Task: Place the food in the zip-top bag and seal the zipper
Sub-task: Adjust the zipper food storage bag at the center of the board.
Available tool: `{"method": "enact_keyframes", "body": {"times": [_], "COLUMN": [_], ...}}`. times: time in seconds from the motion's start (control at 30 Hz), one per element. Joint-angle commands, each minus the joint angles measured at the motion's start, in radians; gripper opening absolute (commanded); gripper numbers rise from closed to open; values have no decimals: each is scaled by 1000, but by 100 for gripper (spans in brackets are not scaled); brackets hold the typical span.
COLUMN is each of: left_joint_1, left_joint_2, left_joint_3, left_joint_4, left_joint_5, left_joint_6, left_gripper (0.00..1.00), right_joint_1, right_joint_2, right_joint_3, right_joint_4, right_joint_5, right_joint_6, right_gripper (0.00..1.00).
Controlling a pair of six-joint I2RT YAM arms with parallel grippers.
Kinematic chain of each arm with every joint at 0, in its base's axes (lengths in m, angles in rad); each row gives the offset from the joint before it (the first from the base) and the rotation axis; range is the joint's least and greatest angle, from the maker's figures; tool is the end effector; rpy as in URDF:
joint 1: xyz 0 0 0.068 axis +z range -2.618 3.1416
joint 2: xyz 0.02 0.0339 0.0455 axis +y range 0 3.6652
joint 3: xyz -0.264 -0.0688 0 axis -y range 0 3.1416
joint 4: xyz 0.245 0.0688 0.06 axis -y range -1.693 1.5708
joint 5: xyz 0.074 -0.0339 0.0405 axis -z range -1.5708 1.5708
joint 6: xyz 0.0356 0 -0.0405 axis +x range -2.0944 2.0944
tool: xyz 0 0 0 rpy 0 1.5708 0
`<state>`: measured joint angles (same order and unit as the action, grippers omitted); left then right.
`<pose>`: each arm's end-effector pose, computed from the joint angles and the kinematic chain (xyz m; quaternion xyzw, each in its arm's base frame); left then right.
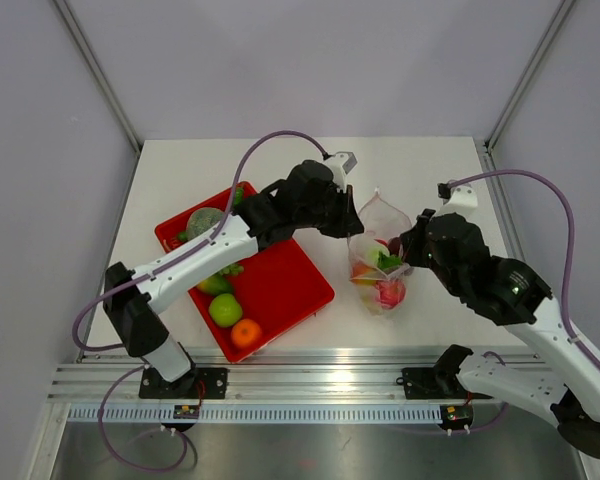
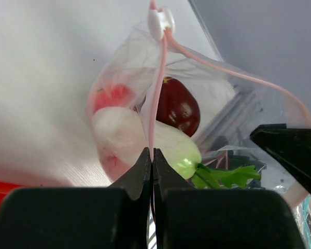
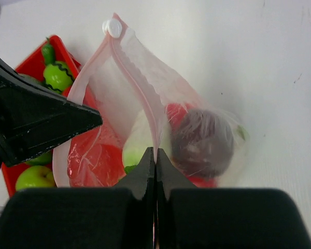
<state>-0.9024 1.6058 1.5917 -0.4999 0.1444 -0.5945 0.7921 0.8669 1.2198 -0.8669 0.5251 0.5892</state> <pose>0.2254 -0.2937 0.3802 0.1680 0.8456 -0.3878 0.3261 0.1178 0.0939 0.4042 0.0457 0.8430 0.1374 0.5181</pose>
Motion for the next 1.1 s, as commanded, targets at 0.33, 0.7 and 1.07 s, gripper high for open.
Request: {"method": "enact_keyframes", "body": {"times": [0.33, 0.7, 1.07], "left_joint_1": [5, 10, 11], "left_joint_2": [-67, 2, -70], "left_joint_3": [99, -128, -68], "left_joint_4": [27, 83, 37], "left_joint_5": [53, 137, 106], "left_joint_6": [33, -4, 18], "left_gripper": [0, 0, 0], "right_joint_1": [2, 2, 1], "right_joint_2": [-23, -11, -39], "right_joint_3": [115, -56, 66], "right_joint_4": [34, 11, -81], "right_joint_5": [-34, 10, -57], "right_joint_6": [-32, 43, 72], "right_gripper": [1, 13, 41]}}
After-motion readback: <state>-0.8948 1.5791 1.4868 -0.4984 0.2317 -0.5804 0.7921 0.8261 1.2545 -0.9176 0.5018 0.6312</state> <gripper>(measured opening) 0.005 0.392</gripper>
